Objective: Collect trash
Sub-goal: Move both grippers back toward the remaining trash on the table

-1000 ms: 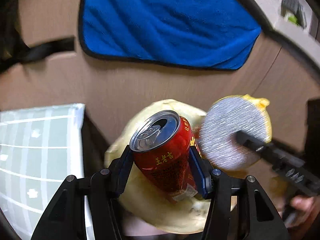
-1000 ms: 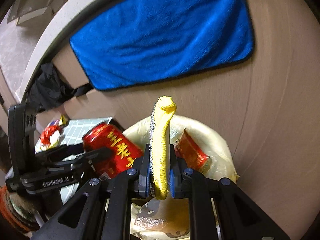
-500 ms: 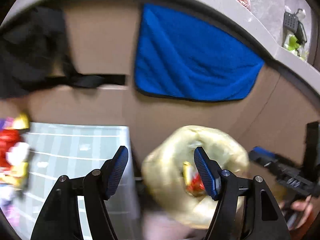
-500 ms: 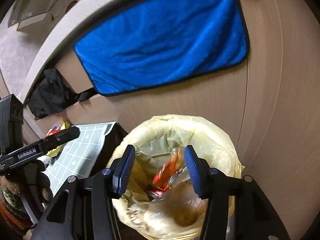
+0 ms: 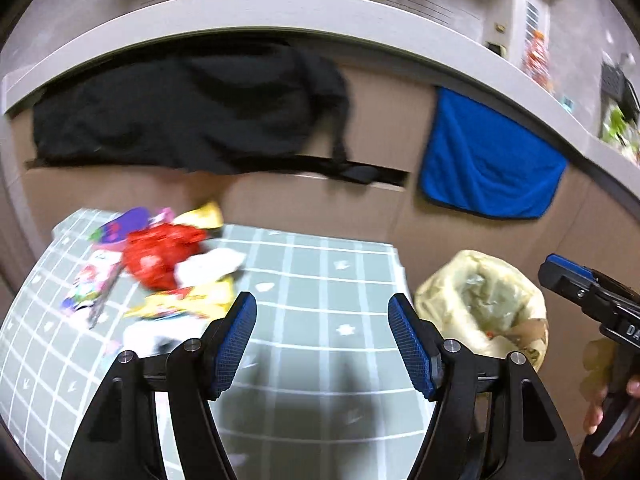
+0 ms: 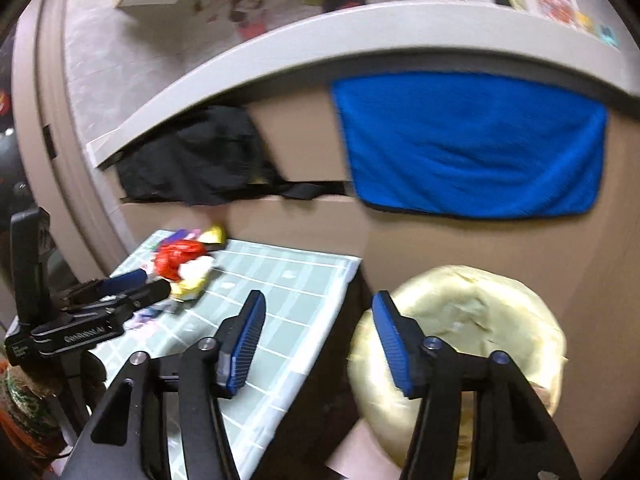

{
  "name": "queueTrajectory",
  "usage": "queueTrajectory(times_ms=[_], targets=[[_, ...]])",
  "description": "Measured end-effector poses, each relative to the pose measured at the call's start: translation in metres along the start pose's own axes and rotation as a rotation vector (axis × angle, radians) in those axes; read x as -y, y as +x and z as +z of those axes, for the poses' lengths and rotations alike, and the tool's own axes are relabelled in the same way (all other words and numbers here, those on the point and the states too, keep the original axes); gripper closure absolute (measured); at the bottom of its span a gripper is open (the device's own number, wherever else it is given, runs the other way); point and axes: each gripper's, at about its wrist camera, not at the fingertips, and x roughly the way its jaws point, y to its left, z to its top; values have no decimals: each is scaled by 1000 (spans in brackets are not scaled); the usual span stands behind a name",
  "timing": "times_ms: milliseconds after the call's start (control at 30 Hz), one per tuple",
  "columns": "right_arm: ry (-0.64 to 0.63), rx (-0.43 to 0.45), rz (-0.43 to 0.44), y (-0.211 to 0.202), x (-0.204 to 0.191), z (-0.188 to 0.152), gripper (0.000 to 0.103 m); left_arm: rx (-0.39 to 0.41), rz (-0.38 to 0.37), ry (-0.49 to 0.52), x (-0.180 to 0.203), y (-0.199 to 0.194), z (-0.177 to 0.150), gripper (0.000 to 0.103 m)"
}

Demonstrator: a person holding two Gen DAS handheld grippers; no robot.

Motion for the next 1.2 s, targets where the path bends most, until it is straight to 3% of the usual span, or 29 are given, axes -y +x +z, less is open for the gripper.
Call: queueTrajectory(times_ms=[233, 433, 567, 733, 833, 967, 1133, 1200], targets=[[-71, -10, 83, 30, -78, 6, 47, -3, 4, -104, -77, -13, -18, 34], [-76, -63, 137, 58, -109, -7, 47, 26, -37, -215, -156, -19, -26, 34], [-82, -104, 169, 78, -120, -12, 47, 0, -77, -297, -211, -2, -15, 32], [-102, -144, 188, 99, -127, -17, 47, -45, -121, -277, -262, 41, 27, 32], [-90, -174, 200, 114, -126, -21, 47, -55, -62, -198, -276, 75, 59, 32], [-76, -212, 193, 135, -121, -26, 47, -112, -22, -196, -300, 133, 90, 32], [-62, -253, 182, 157, -114, -29, 47, -206, -11, -258, -331, 187, 97, 32], [-51, -264, 184, 164, -111, -29, 47, -258, -69, -269, -336, 197, 89, 32]])
